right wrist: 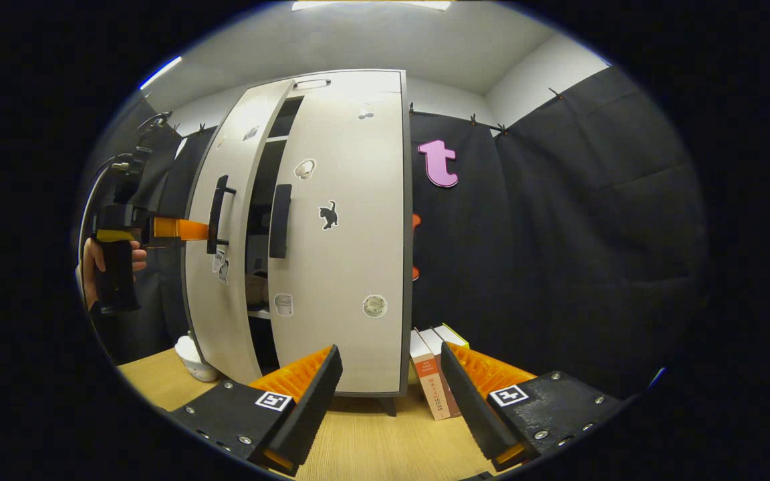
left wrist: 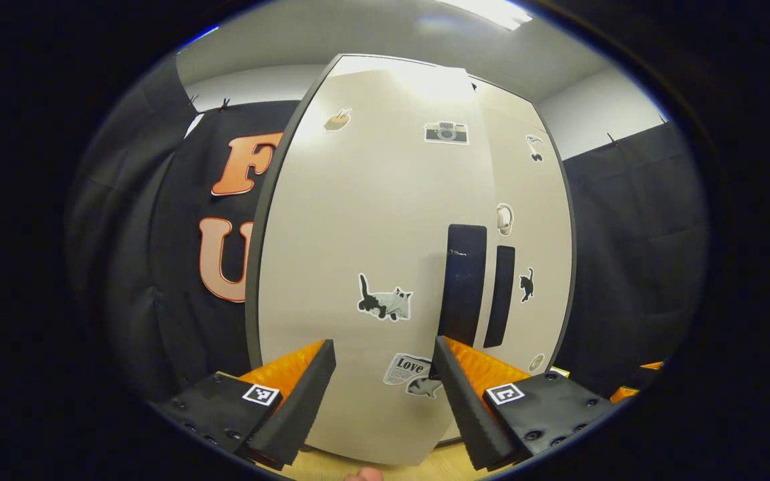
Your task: Grab one shoe with the right hand and put it into the shoe cabinet, grab the other shoe with the left hand and put it into the shoe cabinet; then close the right door with the right hand and the left door with the left hand.
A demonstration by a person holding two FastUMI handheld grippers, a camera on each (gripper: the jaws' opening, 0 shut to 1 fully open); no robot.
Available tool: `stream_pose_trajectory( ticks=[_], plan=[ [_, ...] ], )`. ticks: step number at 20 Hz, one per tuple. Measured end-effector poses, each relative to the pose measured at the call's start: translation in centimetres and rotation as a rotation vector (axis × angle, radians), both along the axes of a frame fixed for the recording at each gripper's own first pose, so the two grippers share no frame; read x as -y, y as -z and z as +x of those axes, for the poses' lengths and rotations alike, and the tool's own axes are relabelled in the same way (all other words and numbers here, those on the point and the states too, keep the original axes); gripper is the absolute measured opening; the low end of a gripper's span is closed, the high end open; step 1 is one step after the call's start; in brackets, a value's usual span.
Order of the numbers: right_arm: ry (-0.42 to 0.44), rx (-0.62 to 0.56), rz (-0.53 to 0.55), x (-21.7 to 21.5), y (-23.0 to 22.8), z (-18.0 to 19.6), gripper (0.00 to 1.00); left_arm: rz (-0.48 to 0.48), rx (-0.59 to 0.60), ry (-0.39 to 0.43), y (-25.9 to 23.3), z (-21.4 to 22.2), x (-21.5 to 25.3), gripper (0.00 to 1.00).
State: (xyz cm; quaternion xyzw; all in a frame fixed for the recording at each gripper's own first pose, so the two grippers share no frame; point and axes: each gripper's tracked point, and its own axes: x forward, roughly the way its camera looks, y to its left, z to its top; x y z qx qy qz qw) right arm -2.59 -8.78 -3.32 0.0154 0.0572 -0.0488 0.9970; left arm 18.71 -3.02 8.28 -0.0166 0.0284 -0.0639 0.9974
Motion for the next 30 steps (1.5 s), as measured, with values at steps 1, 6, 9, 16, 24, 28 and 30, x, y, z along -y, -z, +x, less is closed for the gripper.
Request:
stream_pose_trajectory(
  ticks=[1,6,9,16,24,28,30],
  plan=[
    [0.002,0.001,0.000,0.2,-0.1,0.0,0.92,0.006,0.001,-0.002,0.1,0.6,0.2,0.96],
    [0.018,0.001,0.002,1.0,0.0,-0.1,0.92,0.047,0.016,-0.012,0.3,2.9,0.9,0.99],
    [0.024,-0.001,0.004,1.3,0.1,-0.1,0.92,0.031,0.013,-0.009,0.6,3.7,1.1,0.96],
    [0.021,-0.002,0.010,1.7,0.2,0.2,0.92,0.037,0.018,-0.030,0.7,4.8,1.2,0.96],
    [-0.032,0.009,0.046,-0.1,-0.3,1.1,0.92,0.050,0.040,-0.088,0.1,-2.9,-2.3,0.96],
    [-0.073,0.016,0.046,-1.7,-0.4,1.4,0.92,0.043,0.040,-0.142,1.8,-8.7,-4.3,0.96],
    [-0.093,0.003,0.054,-2.7,-0.1,1.2,0.92,0.036,0.030,-0.161,2.8,-11.0,-4.9,0.96]
  ],
)
